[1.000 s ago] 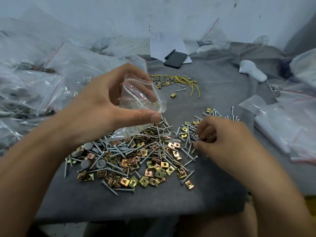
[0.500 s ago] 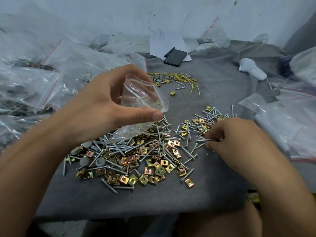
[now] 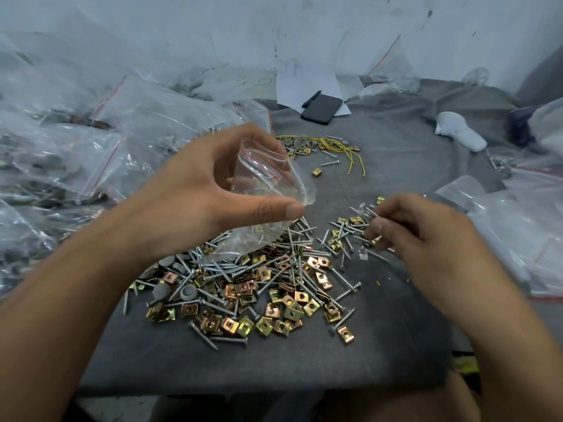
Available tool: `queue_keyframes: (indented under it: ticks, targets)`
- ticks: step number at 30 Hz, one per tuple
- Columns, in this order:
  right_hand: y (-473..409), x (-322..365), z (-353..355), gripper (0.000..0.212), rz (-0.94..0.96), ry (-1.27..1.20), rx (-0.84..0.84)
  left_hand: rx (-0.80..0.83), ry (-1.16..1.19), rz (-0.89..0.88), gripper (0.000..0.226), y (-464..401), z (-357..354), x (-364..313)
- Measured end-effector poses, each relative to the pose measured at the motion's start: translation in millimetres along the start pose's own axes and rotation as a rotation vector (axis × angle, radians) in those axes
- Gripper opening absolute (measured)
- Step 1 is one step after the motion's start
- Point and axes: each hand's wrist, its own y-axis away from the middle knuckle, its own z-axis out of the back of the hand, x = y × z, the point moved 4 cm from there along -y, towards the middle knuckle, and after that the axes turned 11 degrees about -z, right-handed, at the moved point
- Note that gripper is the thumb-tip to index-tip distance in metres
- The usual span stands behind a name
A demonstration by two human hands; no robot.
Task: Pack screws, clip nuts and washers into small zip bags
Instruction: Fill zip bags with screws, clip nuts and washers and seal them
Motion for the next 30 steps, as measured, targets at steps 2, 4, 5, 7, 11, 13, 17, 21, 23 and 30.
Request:
queue_keyframes:
  ticks: [2, 4, 5, 7, 11, 13, 17, 21, 23, 30]
  targets:
    - [-1, 2, -7, 0.016, -0.011, -0.22, 0.033, 0.008, 0.006, 0.0, 0.051, -1, 0, 1]
    - [-2, 5, -14, 0.018, -0.032, -0.423, 0.051, 0.011, 0.024, -0.002, 0.051, -2, -1, 1]
    - [-2, 6, -17, 0.018, -0.047, -0.521, 0.059, 0.009, 0.038, -0.004, 0.052, -2, -1, 1]
    - [0, 11, -24, 0.017, -0.093, -0.718, 0.093, -0.002, 0.078, -0.013, 0.05, -2, -1, 2]
    - [5, 18, -29, 0.016, -0.17, -0.975, 0.146, -0.027, 0.131, -0.036, 0.048, -3, -1, 2]
    - [7, 23, -29, 0.016, -0.174, -1.07, 0.192, -0.019, 0.133, -0.046, 0.051, -3, 0, 3]
    - [12, 33, -28, 0.022, -0.096, -1.162, 0.26, 0.005, 0.071, -0.065, 0.058, -4, -2, 3]
    - [16, 42, -26, 0.02, -0.009, -1.177, 0.306, 0.003, -0.106, -0.085, 0.061, -2, -5, 4]
    - [20, 48, -22, 0.016, 0.023, -1.105, 0.304, -0.002, -0.197, -0.087, 0.064, -1, -7, 4]
    - [37, 64, 2, 0.003, 0.182, -0.432, 0.035, 0.014, -0.289, -0.18, 0.063, -4, -20, 0]
